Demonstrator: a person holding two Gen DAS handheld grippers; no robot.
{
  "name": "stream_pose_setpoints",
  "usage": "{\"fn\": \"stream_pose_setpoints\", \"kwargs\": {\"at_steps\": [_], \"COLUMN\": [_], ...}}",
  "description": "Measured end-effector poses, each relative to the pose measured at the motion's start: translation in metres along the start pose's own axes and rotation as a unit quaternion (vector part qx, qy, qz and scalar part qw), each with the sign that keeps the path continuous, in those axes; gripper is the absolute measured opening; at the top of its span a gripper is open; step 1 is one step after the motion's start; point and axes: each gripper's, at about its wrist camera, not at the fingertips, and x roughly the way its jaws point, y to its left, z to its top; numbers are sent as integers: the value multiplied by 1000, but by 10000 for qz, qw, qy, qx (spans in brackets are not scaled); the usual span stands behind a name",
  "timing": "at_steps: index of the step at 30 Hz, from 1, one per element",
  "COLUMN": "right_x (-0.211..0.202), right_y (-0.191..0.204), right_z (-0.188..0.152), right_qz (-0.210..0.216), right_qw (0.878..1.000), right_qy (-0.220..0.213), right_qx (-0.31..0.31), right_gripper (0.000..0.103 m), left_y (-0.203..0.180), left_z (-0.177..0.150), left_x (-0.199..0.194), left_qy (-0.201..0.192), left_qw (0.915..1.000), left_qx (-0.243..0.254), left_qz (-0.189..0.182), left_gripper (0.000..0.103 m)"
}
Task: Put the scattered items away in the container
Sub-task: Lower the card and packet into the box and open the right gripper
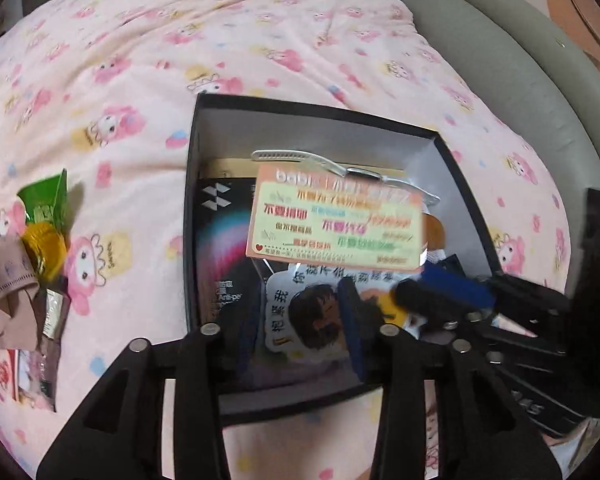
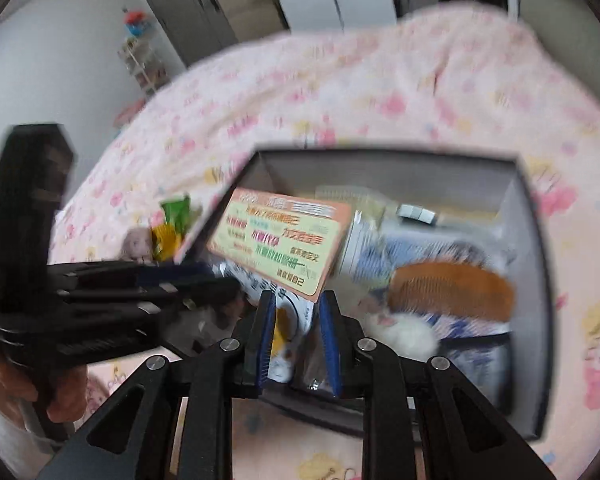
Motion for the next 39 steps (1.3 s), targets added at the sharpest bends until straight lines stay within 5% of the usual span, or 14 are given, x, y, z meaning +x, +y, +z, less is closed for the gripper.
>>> {"fn": "stream_pose_setpoints", "kwargs": {"at_steps": [8, 13, 19, 25, 27, 31, 39], "right_x": [11, 19, 34, 41, 28, 5, 12], "right_y": [-12, -13, -11, 9, 1, -20, -51], "right_z": [-3, 7, 4, 3, 7, 9, -7], "right_qz": [-46, -678, -915, -540, -271, -577, -437], "right_qw": [9997, 9975, 9957, 9969, 9995, 9972, 9969], "right_qy": [-74, -86, 144, 366, 95, -455, -307], "right_qx": [219, 195, 36, -431, -159, 171, 581], "right_gripper": [19, 19, 19, 20, 20, 20, 20], "left_y": [-2, 8, 6, 8, 8, -5, -23], "left_z": [-13, -12, -12, -12, -13, 4, 48], "left_x": [6, -3, -5, -6, -4, 8, 66], "left_qy": [7, -259, -415, -471, -477, -440, 129], "left_qw": [9989, 9996, 9990, 9988, 9987, 9984, 9968], "left_qx": [422, 43, 157, 144, 197, 356, 455], "left_qz": [225, 40, 100, -20, 0, -29, 637], "left_gripper": [54, 52, 52, 52, 52, 52, 52]}}
